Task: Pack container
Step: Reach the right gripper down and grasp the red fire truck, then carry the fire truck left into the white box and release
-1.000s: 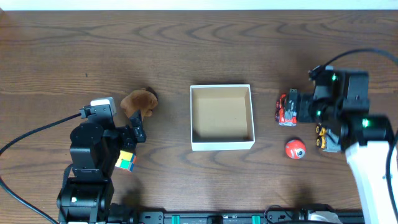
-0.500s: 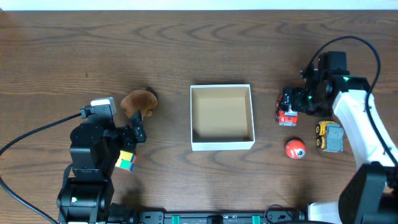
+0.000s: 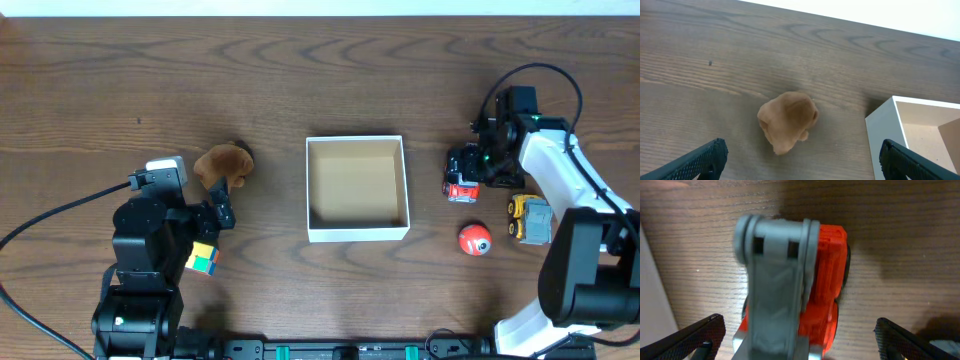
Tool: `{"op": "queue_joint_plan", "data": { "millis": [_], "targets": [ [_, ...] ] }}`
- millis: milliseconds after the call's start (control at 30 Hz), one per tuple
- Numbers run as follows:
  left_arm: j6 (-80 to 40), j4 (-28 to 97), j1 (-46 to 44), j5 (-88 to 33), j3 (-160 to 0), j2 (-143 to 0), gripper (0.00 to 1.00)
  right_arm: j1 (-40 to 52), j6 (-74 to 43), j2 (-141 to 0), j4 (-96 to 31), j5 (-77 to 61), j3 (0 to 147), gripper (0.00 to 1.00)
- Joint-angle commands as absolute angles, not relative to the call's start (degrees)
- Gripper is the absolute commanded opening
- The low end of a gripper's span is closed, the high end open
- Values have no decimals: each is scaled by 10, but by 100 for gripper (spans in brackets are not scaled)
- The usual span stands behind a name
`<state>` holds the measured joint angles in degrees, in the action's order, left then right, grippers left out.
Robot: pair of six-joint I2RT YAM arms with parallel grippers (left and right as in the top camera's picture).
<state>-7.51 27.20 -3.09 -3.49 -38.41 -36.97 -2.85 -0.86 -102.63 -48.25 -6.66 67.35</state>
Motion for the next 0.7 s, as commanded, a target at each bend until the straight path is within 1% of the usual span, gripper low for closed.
{"op": "queue_joint_plan", "data": {
  "millis": [0,67,100,233,300,367,400,667],
  "targets": [
    [-76,274,-29,-39,-397,-370,98,-33,29,-1038,-477,-62,683,96],
    [-76,274,-29,-39,-397,-370,98,-32,33,-1041,-475,-62,683,96],
    [-76,274,-29,-39,-397,-370,98,-32,33,-1042,-474,-62,683,94],
    [-76,274,-29,-39,-397,-370,98,-30,33,-1042,-474,-62,682,82],
    [-76,274,-29,-39,-397,-370,98,-29,33,-1042,-474,-63,682,80],
    [-76,274,-29,-39,-397,-370,98,-29,33,-1042,-475,-63,682,71],
    [-76,274,-29,-39,-397,-370,98,-29,33,-1042,-475,-63,682,68],
    [-76,274,-29,-39,-397,-370,98,-29,33,-1042,-476,-63,682,52]
  ]
}}
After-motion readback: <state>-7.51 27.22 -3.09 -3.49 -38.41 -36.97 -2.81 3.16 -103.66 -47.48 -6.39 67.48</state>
